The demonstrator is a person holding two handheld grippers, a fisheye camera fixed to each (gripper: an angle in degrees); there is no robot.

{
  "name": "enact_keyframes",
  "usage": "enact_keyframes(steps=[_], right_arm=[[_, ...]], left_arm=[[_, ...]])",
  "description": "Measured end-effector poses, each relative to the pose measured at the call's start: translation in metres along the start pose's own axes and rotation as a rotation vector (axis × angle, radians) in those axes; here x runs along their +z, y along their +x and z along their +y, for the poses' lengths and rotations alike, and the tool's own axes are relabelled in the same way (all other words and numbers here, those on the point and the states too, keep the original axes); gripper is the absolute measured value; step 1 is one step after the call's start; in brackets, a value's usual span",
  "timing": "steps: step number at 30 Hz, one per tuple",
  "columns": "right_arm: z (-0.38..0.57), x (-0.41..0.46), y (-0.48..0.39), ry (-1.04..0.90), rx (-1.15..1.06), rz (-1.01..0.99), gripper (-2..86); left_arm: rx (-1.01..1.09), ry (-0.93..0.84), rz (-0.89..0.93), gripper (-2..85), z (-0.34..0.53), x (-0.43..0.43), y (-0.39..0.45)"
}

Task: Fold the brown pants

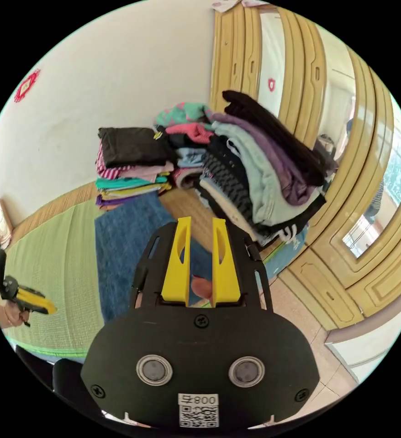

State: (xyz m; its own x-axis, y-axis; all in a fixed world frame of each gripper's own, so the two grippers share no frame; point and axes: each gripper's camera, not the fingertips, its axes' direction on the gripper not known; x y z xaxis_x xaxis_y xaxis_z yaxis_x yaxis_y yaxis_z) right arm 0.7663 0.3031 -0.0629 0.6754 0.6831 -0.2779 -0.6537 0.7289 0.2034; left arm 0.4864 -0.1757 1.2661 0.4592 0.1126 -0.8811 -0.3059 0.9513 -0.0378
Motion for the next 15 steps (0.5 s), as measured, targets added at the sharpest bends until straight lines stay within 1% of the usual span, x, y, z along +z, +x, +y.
enact_keyframes(steps=[2, 5, 8, 13, 15], right_arm=[[-0.048, -0.008, 0.017, 0.083, -0.015, 0.080, 11.7], [-0.101, -0.003, 0.031, 0.082, 0.000, 0.147, 13.5], [-0.132, 0.004, 0.034, 0.061, 0.003, 0.174, 13.6], [-0.150, 0.027, 0.026, -0.042, -0.032, 0.261, 12.4], [-0.151, 0.028, 0.026, -0.049, -0.032, 0.297, 11.8]], left_arm=[[-0.081, -0.004, 0.028, 0.1, 0.022, -0.023, 0.003], [-0.176, 0.027, 0.079, 0.1, 0.037, -0.051, 0.011], [-0.194, 0.046, 0.059, 0.1, 0.040, -0.076, 0.027], [-0.191, 0.051, 0.077, 0.1, 0.032, -0.112, 0.056], [-0.195, 0.045, 0.088, 0.1, 0.031, -0.124, 0.068]])
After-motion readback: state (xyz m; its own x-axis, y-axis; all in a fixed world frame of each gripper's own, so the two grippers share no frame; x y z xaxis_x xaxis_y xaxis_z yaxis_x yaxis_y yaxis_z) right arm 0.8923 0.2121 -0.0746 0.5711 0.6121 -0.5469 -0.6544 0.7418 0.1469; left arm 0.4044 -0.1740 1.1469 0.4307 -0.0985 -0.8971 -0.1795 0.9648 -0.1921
